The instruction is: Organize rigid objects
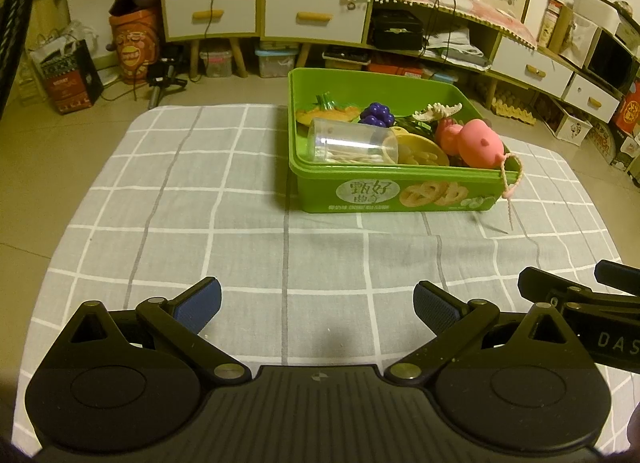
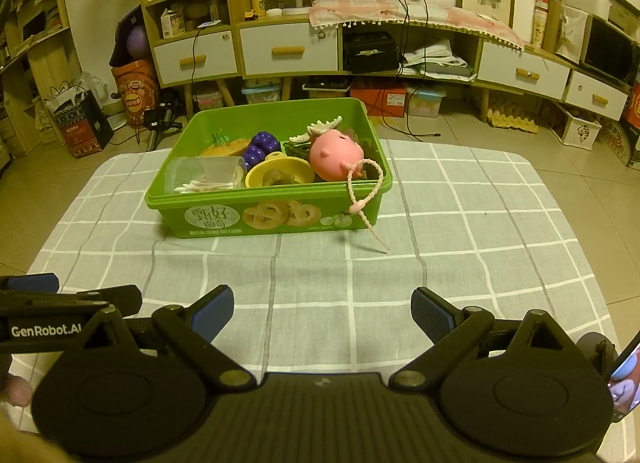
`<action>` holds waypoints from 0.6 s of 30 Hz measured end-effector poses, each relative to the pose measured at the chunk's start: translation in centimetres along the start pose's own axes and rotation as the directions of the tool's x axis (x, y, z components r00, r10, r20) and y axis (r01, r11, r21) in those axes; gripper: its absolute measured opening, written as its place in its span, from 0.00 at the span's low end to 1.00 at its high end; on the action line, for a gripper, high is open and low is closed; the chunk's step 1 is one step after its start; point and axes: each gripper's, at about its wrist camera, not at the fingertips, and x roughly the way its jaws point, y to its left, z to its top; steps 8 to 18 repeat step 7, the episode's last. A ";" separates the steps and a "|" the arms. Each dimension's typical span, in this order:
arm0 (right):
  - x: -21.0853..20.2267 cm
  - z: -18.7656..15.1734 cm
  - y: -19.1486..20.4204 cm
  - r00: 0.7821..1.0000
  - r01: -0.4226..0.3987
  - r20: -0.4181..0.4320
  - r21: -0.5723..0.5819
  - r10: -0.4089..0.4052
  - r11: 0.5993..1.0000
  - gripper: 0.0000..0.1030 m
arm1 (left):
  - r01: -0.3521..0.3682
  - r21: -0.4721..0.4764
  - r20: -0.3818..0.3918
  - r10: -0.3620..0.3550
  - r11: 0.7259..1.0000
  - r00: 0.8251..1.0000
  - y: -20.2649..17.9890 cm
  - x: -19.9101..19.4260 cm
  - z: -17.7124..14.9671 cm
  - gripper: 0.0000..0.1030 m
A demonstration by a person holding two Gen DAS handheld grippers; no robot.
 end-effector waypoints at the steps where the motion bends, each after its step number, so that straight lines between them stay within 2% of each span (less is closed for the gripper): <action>1: 0.0 0.0 0.0 1.000 0.000 0.000 0.000 0.000 1.000 0.73 | 0.000 0.002 0.001 0.000 1.000 1.000 0.0 0.0 0.0 0.98; 18: 0.4 -0.5 -0.1 1.000 0.003 -0.007 0.001 -0.003 1.000 0.73 | -0.006 0.019 0.002 0.006 1.000 1.000 -0.3 0.2 -0.3 0.98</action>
